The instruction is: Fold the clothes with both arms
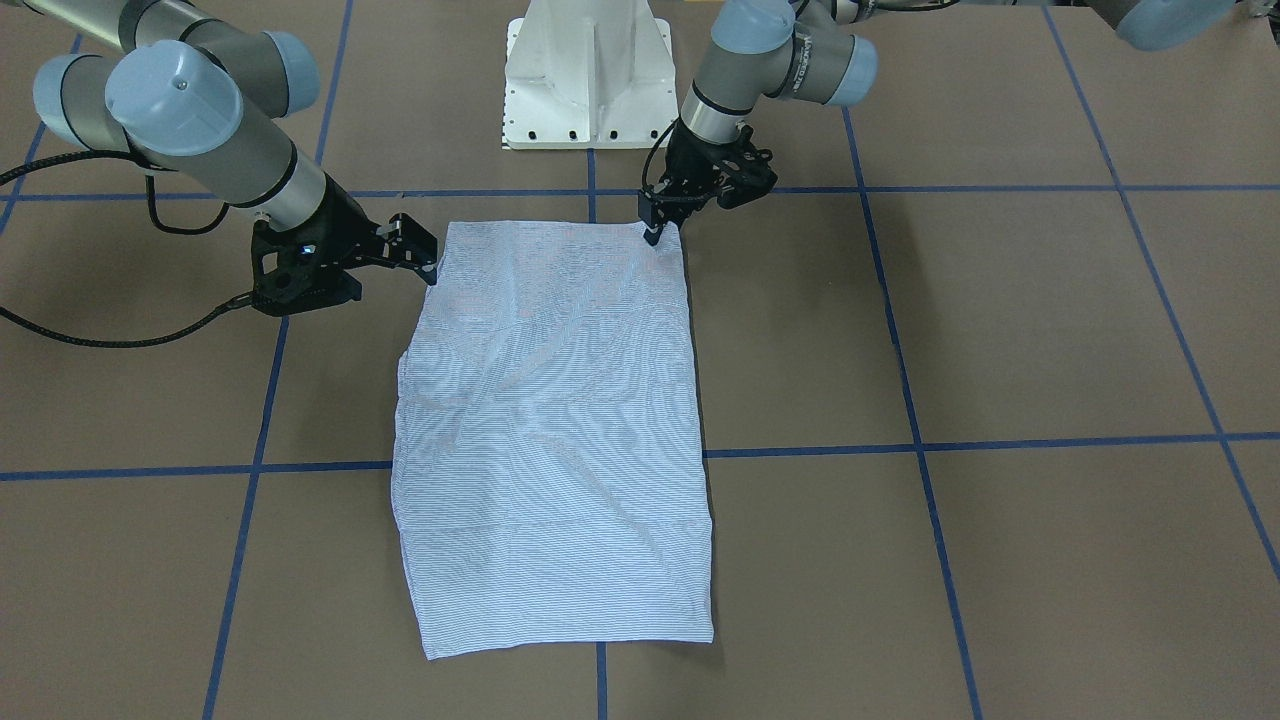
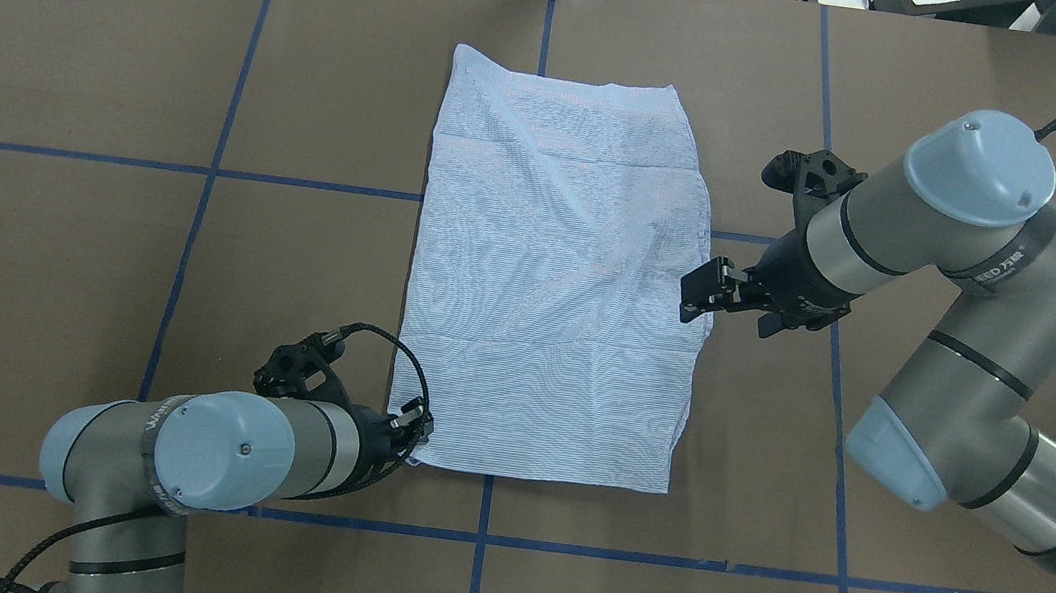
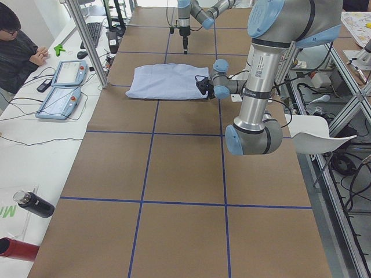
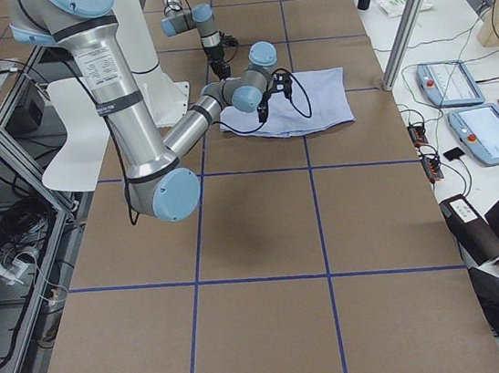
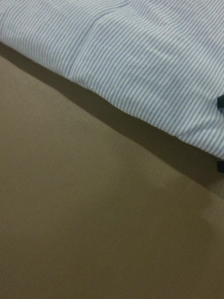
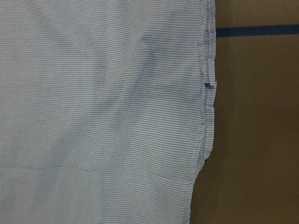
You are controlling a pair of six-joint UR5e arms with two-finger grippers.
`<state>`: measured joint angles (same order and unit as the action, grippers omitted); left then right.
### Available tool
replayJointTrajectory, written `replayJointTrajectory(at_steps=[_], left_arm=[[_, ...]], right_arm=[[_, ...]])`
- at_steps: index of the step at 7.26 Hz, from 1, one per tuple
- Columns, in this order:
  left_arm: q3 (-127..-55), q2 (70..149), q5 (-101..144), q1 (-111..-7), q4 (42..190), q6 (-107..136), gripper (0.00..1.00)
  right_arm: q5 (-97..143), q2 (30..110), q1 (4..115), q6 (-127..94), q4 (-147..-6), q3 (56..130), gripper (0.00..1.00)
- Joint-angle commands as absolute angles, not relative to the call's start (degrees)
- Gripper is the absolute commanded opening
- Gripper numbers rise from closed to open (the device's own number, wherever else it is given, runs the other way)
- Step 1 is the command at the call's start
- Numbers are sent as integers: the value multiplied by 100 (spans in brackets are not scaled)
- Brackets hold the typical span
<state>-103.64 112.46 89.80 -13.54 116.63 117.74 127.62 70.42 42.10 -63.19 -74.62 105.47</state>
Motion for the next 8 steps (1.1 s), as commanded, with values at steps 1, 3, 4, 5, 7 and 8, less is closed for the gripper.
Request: replayJointTrajectory(at_steps=[1, 3, 4, 5, 7, 8], left_arm=[[-10423, 11250, 8982, -1380, 11654, 11769, 5], [-10485, 11250, 9000, -1406, 11654, 11769, 0], [-10494, 11259, 9000, -1406, 11654, 11769, 0], [-10494, 11276, 9000, -1406, 11646, 11769, 0], [-10494, 11285, 9009, -1406, 11646, 11769, 0], [-10494, 11285, 9009, -1406, 11646, 11769, 0]], right_arm=[[12762, 7058, 4210, -6319, -7462, 10556, 100], [12727, 7040, 4070, -6746, -7436, 10582, 100], [12474, 6970, 3843, -7472, -7401, 10617, 100], [12054, 6952, 3528, -7958, -7400, 10669, 100], [11857, 6961, 3157, -8871, -7400, 10880, 100], [11430, 6944, 2868, -9521, -7444, 10890, 100]])
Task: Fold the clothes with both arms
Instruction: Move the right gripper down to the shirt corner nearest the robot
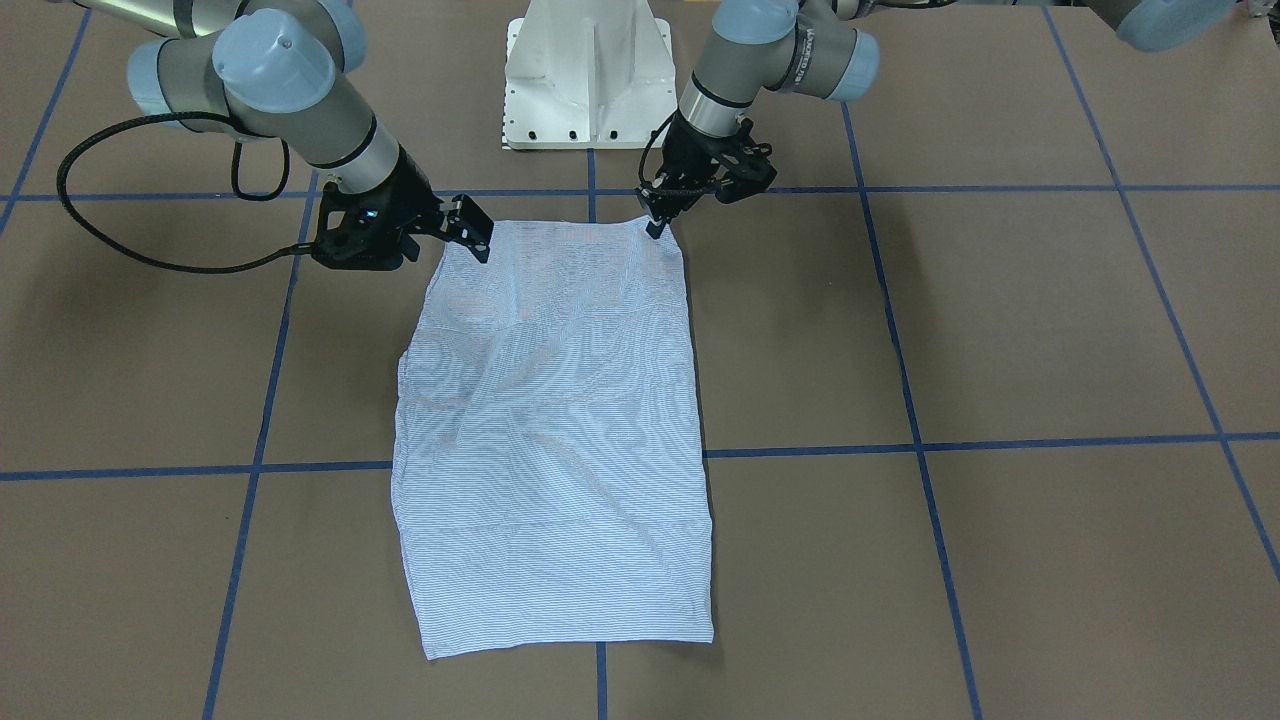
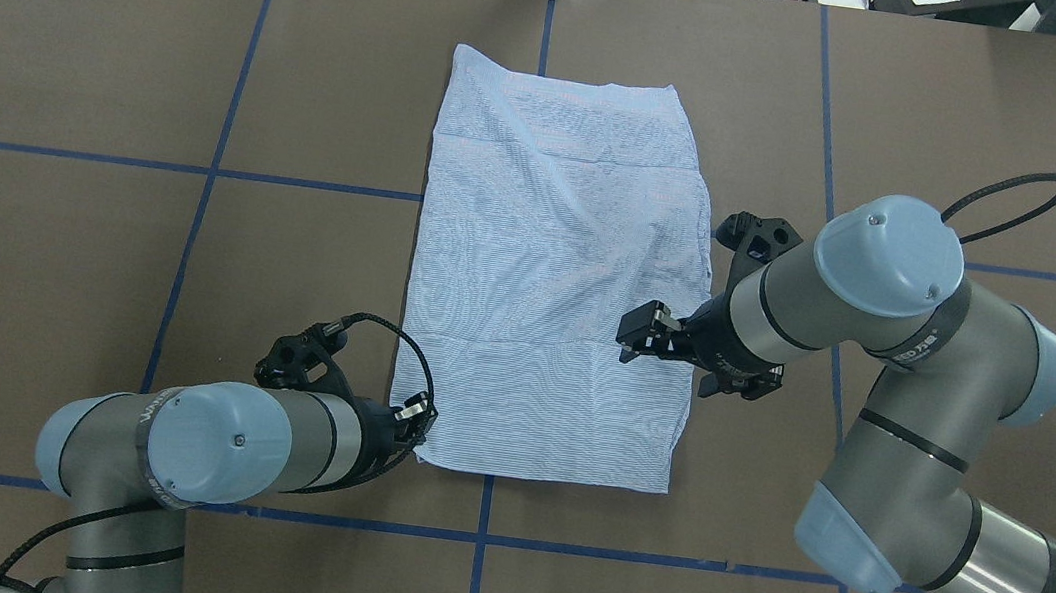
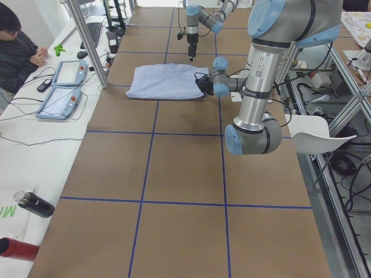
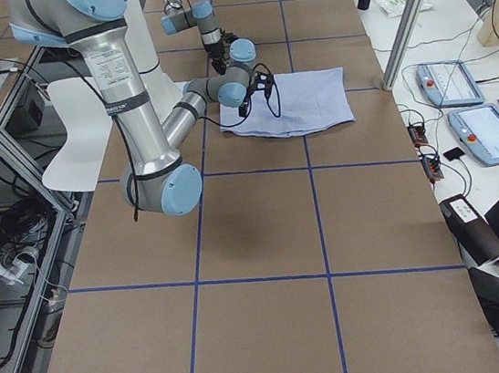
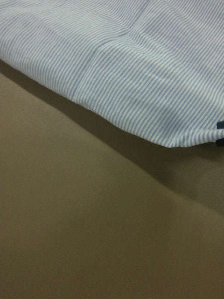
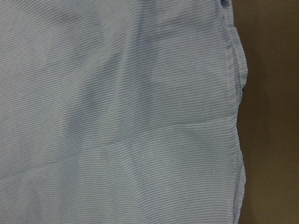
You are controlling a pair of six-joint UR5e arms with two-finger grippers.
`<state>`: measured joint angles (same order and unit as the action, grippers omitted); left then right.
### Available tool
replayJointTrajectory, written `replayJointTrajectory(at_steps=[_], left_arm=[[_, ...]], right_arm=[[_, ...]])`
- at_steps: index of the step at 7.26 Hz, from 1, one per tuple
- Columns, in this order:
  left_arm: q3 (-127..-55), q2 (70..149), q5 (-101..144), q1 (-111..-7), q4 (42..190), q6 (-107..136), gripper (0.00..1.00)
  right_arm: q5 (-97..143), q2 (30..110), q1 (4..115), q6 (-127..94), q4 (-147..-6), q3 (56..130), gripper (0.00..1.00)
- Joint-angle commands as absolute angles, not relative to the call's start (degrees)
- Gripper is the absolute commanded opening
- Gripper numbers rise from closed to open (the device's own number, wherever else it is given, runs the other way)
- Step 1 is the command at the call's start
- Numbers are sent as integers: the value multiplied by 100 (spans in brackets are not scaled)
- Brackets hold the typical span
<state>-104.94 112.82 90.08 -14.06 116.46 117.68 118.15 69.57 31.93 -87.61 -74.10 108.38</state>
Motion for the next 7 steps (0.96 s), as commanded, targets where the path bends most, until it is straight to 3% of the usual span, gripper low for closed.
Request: replayJointTrajectory(at_steps=[1, 4, 7], left_arm=[[-10494, 11285, 9009, -1406, 11646, 11769, 0], [-10485, 11276, 9009, -1406, 11646, 11769, 0], [-10477, 11276, 9009, -1406, 11646, 11769, 0]], right_arm=[[11086, 6917, 2535, -9788, -7505, 10890, 100], [10864, 6865, 2110, -10028, -8462, 11013, 100], [10548, 6908, 1838, -10020, -8499, 10943, 100]])
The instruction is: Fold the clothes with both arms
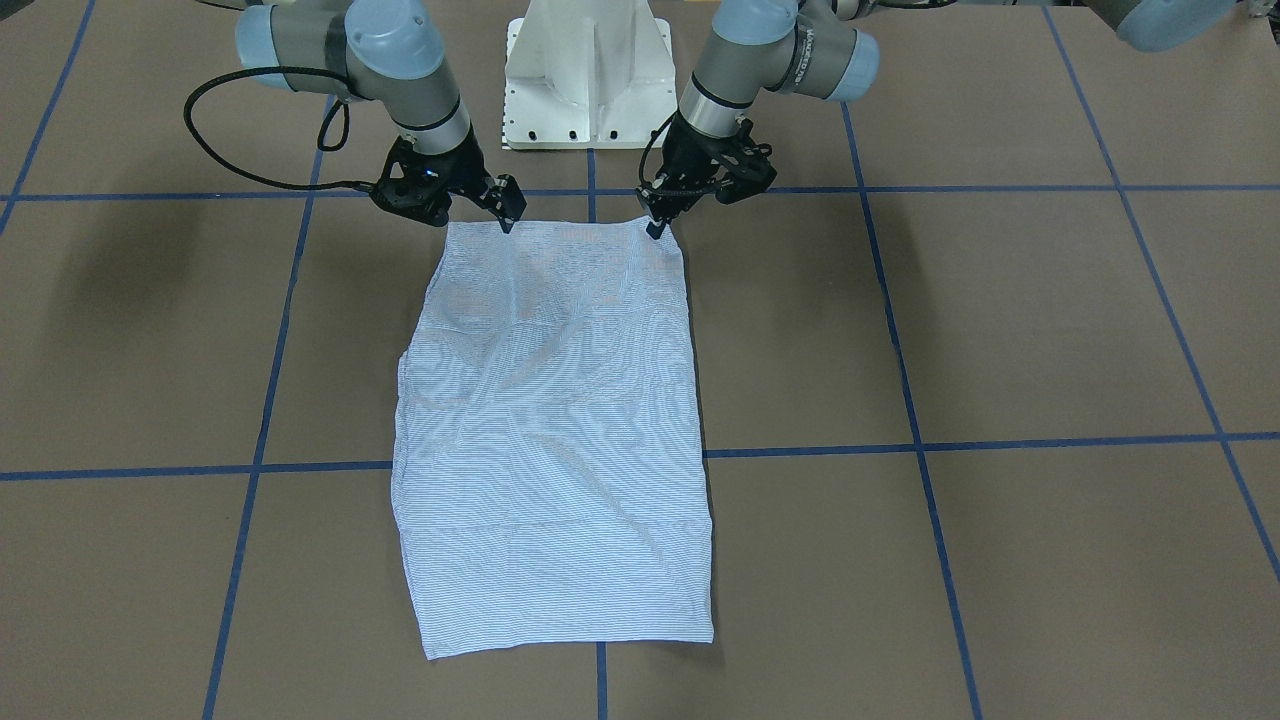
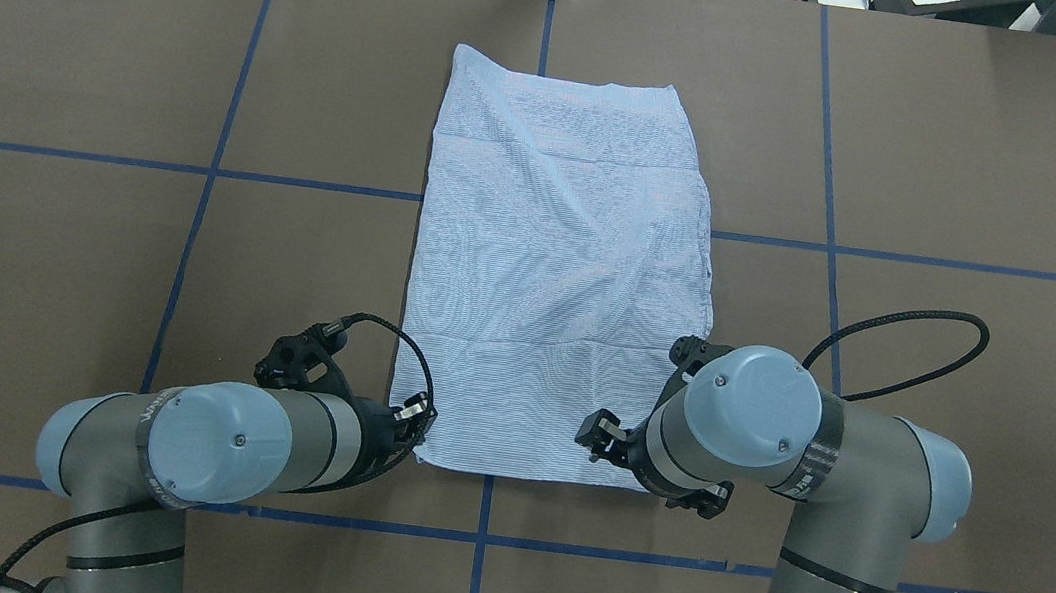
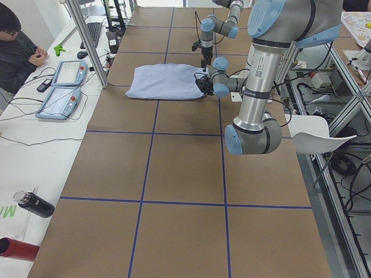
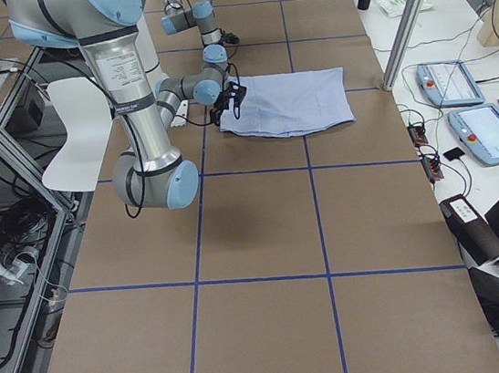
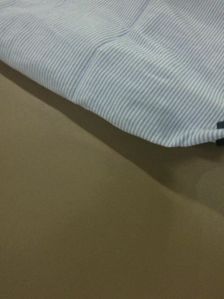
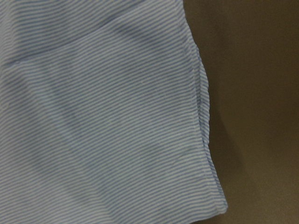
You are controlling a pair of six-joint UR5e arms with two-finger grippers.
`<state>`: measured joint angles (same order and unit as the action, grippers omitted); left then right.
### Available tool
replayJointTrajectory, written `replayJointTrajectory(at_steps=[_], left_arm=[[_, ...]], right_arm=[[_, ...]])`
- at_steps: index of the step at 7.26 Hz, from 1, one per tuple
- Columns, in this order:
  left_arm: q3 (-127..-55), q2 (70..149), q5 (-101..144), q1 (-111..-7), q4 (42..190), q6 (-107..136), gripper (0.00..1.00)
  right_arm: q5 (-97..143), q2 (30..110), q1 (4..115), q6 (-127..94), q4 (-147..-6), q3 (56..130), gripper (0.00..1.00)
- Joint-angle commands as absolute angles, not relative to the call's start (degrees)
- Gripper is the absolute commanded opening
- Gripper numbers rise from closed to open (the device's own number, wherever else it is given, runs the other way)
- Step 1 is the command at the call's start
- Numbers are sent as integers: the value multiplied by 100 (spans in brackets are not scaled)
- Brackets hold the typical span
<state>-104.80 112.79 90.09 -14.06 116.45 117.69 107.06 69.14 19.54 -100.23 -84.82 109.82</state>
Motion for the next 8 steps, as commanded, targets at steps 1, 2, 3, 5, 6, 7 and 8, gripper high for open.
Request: replayJointTrajectory(at_steps=[1, 2, 3, 5, 6, 7, 8], left_arm=[[-10485, 11285, 9009, -1406, 11646, 11769, 0], [-10485, 11276, 9009, -1406, 11646, 11769, 0], [-10485, 11276, 9000, -1406, 11646, 11769, 0], [-10494, 11276, 9000, -1406, 11646, 11769, 0], [-10494, 11276, 9000, -1406, 11646, 11769, 0], [-10494, 11276, 9000, -1406, 11646, 11769, 0], [-10494, 11276, 9000, -1406, 11646, 11777, 0]], right_arm=[[10538, 6882, 1820, -10020, -8499, 10890, 100], [10529, 6873, 1819, -10028, -8482, 10846, 100], [10529, 6864, 1819, -10020, -8447, 10767, 100], [10529, 6864, 1819, -10028, -8446, 10740, 100], [10529, 6838, 1828, -10028, -8446, 10740, 100], [10529, 6812, 1846, -10020, -8446, 10679, 100], [10529, 6794, 1846, -10028, -8446, 10661, 100]])
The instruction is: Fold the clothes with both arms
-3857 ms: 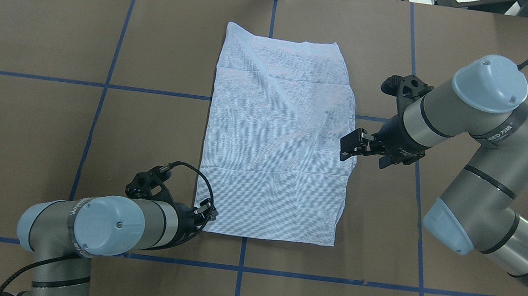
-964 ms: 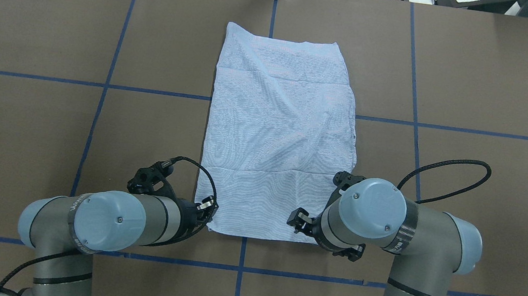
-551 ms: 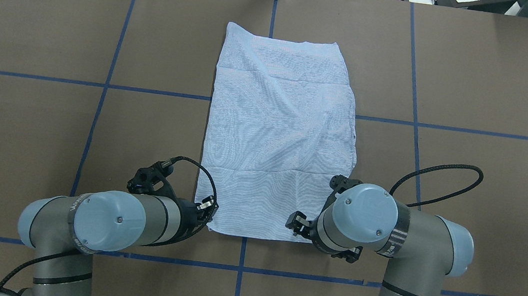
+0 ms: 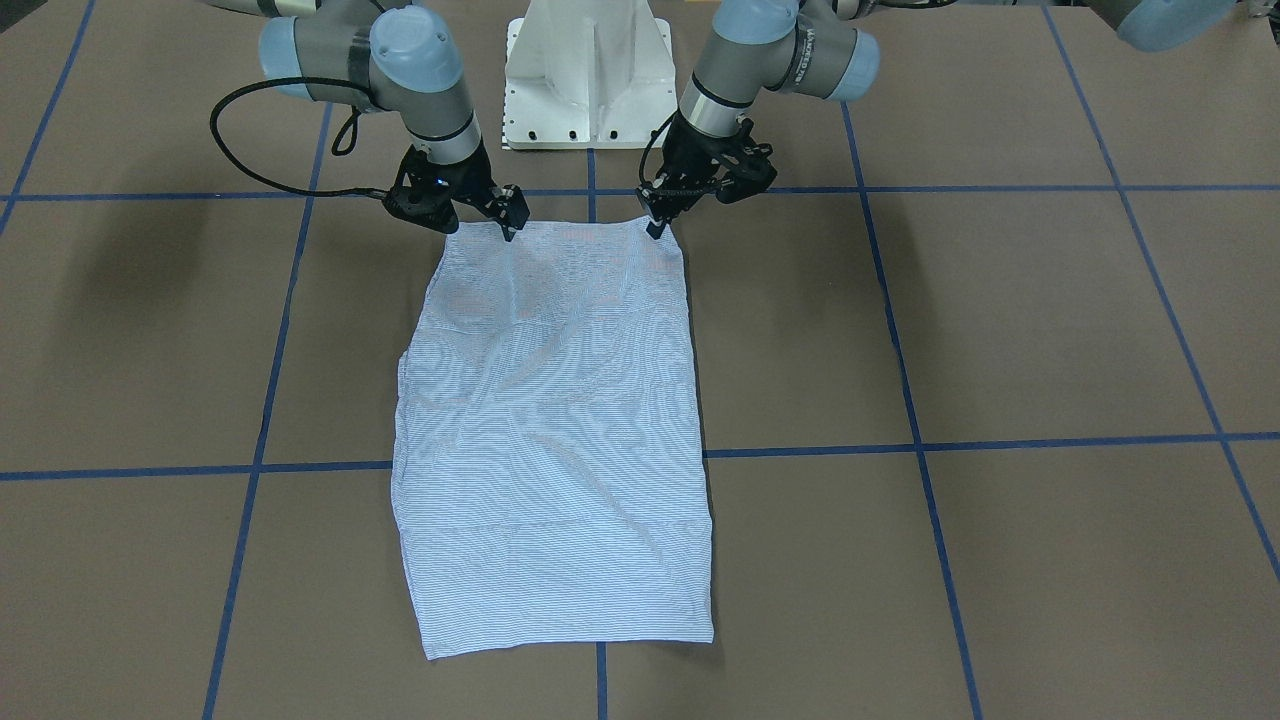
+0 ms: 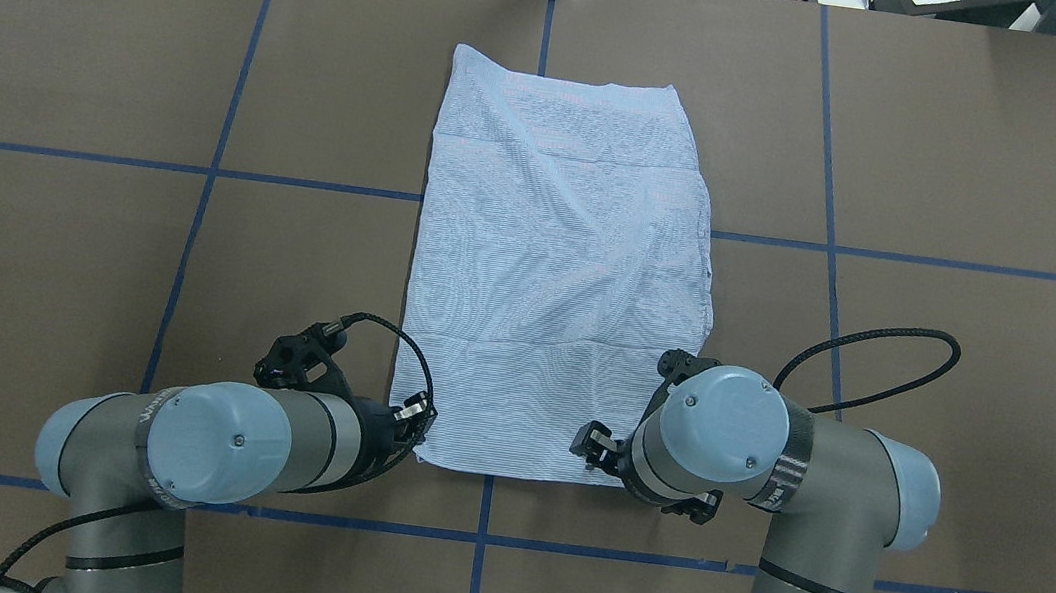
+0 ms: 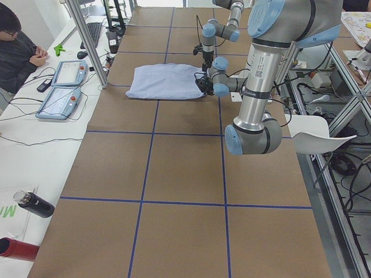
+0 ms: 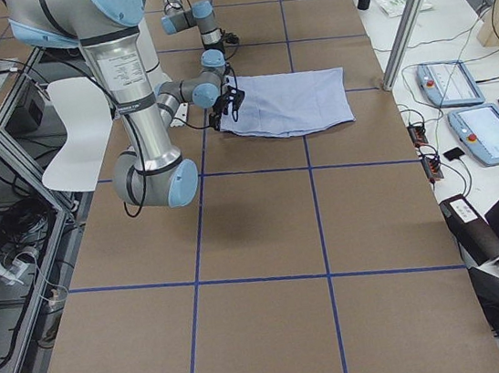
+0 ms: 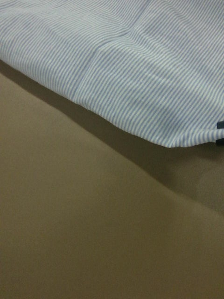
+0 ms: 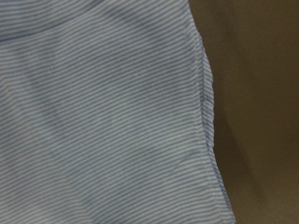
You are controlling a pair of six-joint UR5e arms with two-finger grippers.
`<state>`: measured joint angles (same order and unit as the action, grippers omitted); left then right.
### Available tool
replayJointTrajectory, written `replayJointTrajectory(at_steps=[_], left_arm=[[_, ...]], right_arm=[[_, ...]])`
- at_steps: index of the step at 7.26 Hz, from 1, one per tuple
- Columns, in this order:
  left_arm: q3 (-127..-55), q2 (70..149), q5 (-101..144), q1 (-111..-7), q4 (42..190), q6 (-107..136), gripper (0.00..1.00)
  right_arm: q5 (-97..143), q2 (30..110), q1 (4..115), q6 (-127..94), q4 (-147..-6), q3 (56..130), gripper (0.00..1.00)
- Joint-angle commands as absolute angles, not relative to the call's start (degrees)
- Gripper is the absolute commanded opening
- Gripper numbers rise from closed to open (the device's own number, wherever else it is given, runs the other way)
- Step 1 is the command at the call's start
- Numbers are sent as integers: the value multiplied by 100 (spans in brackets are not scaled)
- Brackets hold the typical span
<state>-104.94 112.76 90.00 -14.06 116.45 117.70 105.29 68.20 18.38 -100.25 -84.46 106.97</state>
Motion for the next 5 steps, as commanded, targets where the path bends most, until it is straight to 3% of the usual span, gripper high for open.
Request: replayJointTrajectory(at_steps=[1, 5], left_arm=[[-10494, 11276, 9000, -1415, 11646, 11777, 0], [-10494, 11285, 9000, -1406, 11646, 11769, 0]], right_arm=[[10529, 6759, 1837, -10028, -8446, 10644, 100], [10529, 6732, 1846, -10028, -8472, 10573, 100]])
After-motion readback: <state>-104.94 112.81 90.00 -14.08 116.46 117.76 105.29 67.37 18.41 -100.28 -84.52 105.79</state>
